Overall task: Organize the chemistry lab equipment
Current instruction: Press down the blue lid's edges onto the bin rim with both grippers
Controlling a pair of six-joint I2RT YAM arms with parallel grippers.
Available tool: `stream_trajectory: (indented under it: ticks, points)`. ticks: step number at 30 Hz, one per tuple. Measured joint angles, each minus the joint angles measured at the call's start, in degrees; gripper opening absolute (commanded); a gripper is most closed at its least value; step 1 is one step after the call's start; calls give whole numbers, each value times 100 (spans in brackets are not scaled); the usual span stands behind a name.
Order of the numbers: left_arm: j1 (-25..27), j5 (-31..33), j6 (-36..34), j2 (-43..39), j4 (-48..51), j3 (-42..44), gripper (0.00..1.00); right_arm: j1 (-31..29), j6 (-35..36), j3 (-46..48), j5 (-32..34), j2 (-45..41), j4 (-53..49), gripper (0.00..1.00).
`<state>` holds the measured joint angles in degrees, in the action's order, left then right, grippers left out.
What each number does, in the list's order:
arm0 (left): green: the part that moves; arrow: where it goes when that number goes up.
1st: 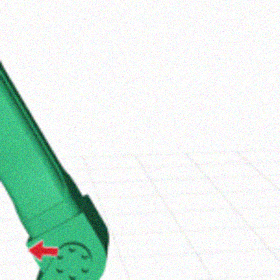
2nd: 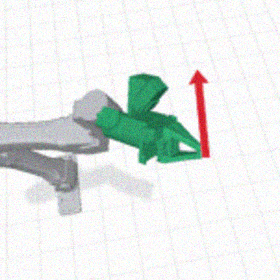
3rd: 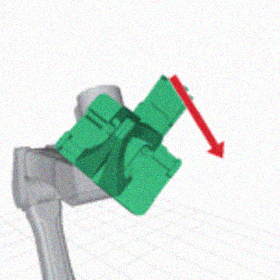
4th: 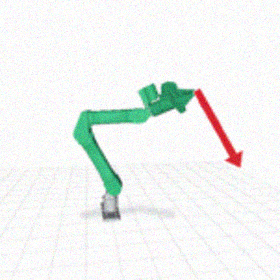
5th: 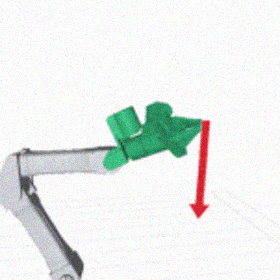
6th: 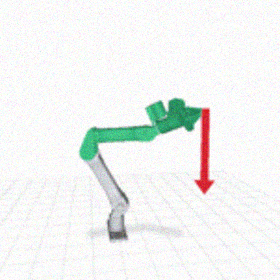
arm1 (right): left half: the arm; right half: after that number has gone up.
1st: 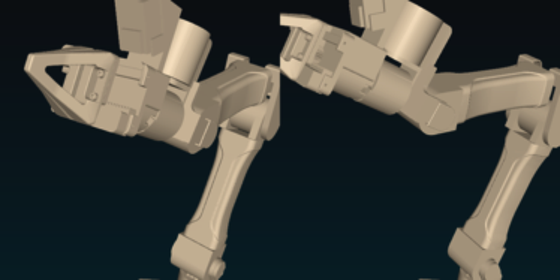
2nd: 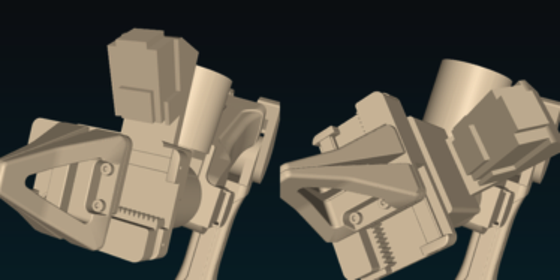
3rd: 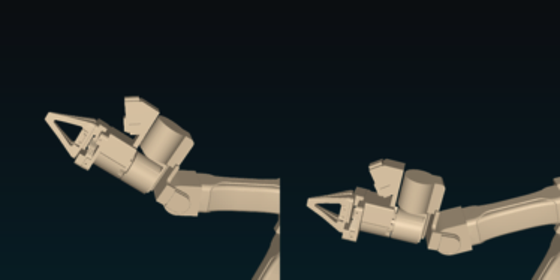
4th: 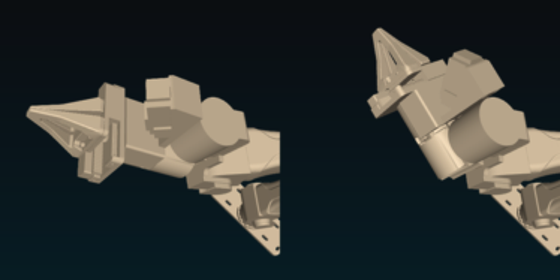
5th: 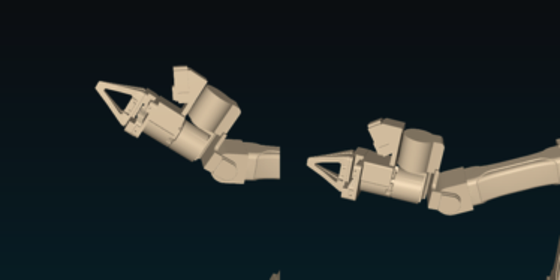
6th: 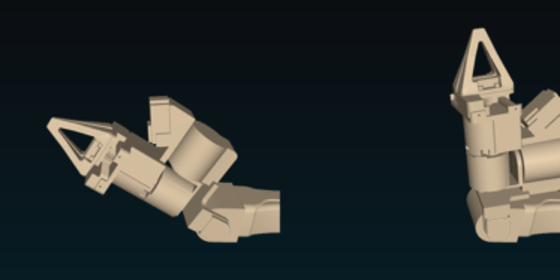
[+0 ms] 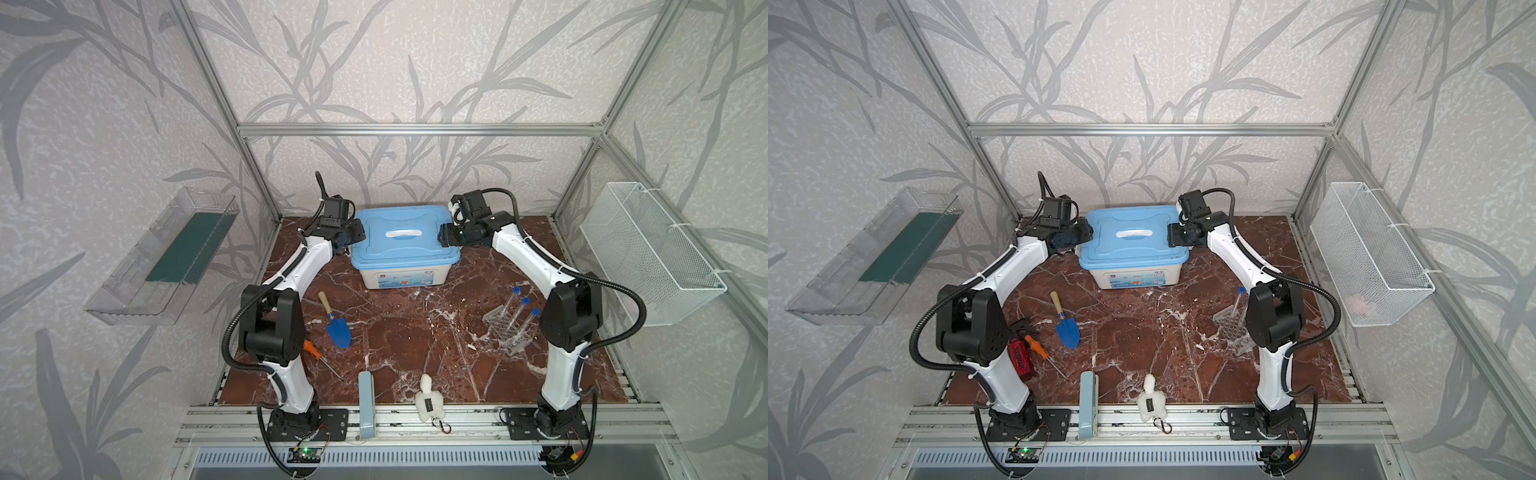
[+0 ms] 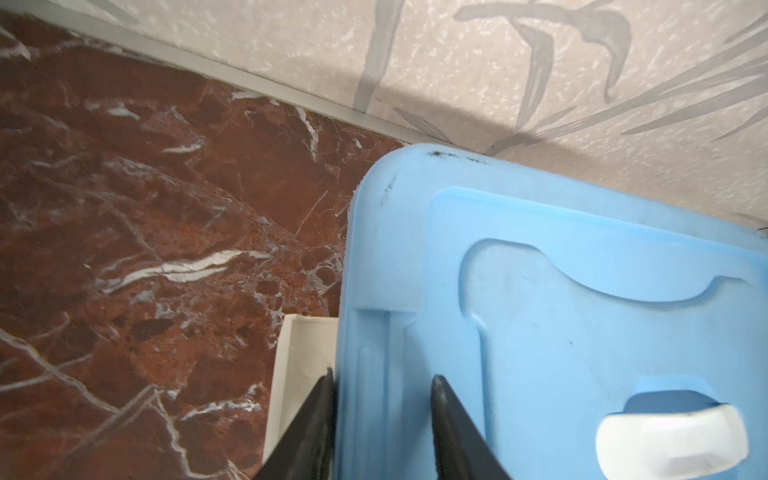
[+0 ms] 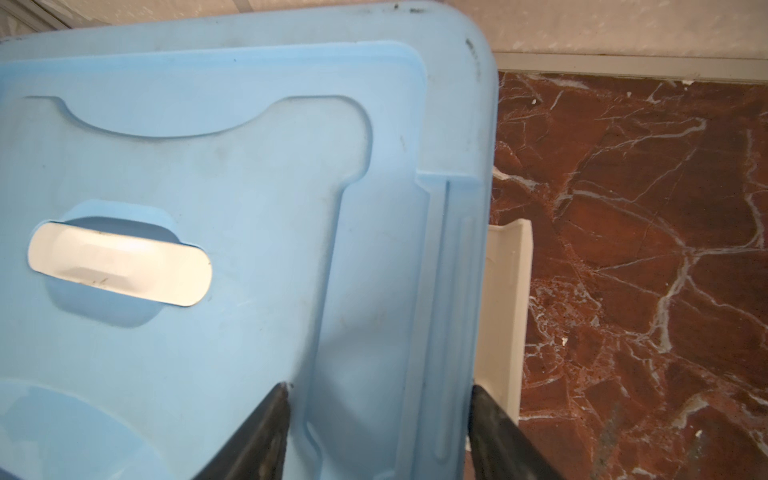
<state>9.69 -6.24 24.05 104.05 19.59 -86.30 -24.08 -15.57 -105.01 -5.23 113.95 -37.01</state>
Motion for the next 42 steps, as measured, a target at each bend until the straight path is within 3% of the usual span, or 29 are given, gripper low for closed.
stream_trajectory:
  ticks: [9, 15, 24, 28, 33, 37, 42]
  points:
    - [-15, 195, -59, 70, -155, -59, 41, 138, 11, 219, -474, -74, 299, 74]
    - [-177, -15, -105, 127, 2, -197, 40, 234, 55, 374, -922, -271, 70, 74]
    - [-190, -227, -87, 264, 24, -365, 39, 238, 76, 702, -868, -560, 44, 54]
    - [-188, -214, -44, 267, 17, -365, 39, 232, 83, 789, -636, -599, 140, 40]
    - [-188, -190, -20, 435, 72, -581, 39, 214, 98, 597, -520, -487, 122, 37]
    - [-192, -168, 24, 553, 7, -693, 44, 162, 118, 138, -254, -162, 0, 34]
    - [-160, -243, 13, 531, -90, -579, 64, 151, 186, -98, 46, 107, 107, 36]
